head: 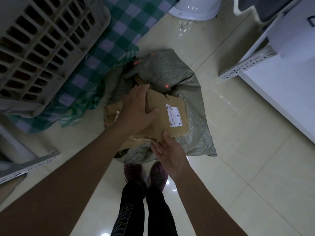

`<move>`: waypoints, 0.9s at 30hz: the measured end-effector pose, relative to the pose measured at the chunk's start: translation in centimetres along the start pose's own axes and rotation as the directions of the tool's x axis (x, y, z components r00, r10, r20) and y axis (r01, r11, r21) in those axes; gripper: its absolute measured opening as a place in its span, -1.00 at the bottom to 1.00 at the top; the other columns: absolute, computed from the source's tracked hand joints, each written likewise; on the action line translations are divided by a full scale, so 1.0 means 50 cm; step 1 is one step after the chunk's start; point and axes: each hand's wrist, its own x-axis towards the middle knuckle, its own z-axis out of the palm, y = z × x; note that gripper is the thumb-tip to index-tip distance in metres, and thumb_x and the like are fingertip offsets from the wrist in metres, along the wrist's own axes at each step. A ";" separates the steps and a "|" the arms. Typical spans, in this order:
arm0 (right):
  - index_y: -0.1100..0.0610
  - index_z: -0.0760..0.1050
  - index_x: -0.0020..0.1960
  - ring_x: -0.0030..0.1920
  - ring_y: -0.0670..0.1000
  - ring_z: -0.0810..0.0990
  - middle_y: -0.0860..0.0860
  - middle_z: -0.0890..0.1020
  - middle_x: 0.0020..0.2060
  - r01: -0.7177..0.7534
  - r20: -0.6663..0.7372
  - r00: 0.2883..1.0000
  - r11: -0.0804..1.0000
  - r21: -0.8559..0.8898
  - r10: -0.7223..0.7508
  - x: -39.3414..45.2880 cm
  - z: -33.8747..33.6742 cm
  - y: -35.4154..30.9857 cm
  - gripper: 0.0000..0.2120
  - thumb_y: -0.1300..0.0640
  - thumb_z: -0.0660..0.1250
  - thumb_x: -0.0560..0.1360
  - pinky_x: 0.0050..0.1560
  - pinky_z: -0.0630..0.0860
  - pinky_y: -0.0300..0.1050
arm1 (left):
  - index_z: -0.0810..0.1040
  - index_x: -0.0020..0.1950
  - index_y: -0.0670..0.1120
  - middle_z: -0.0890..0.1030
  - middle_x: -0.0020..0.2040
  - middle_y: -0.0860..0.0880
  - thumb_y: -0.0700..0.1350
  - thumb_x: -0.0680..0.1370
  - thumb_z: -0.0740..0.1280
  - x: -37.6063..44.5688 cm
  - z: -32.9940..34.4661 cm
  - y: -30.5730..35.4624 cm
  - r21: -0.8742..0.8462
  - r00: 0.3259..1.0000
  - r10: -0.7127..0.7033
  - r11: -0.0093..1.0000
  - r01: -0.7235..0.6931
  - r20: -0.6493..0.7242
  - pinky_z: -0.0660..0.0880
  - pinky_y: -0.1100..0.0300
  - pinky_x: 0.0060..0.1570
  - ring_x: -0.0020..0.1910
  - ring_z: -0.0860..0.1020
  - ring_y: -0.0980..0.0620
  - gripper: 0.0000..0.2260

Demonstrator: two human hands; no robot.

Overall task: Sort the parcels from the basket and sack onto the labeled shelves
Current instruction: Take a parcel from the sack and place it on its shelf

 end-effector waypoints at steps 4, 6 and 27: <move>0.19 0.43 0.31 -0.01 0.03 0.63 0.10 0.65 -0.02 -0.082 -0.084 0.993 0.995 -0.049 0.078 0.031 -0.031 -0.009 -0.72 0.14 0.20 0.64 0.00 0.54 -0.12 | -0.26 0.57 -0.05 -0.21 0.58 0.02 0.04 0.60 0.25 0.003 0.051 -0.024 0.107 0.984 -0.072 0.993 0.055 0.162 -0.17 -0.07 0.49 0.55 -0.24 -0.02 -0.22; 0.22 0.42 0.32 -0.02 0.01 0.65 0.09 0.67 -0.03 -0.120 -0.082 0.991 0.983 -0.142 0.109 0.036 -0.051 -0.013 -0.72 0.14 0.17 0.65 0.06 0.54 -0.10 | -0.34 0.54 -0.08 -0.29 0.57 -0.01 0.04 0.61 0.23 0.004 0.077 -0.032 0.112 0.976 -0.072 0.992 0.050 0.205 -0.20 -0.03 0.50 0.53 -0.30 -0.06 -0.20; 0.06 -0.14 0.59 0.55 0.06 -0.03 0.00 0.01 0.56 0.375 0.448 0.894 -0.524 -0.765 -0.015 0.217 0.055 -0.139 0.21 -0.24 0.56 0.25 0.50 0.07 -0.01 | -0.20 0.58 -0.01 -0.17 0.59 -0.01 -0.15 0.67 0.11 0.017 0.099 -0.102 -0.212 0.986 -0.070 0.972 0.102 0.152 -0.10 0.17 0.45 0.55 -0.18 0.07 -0.40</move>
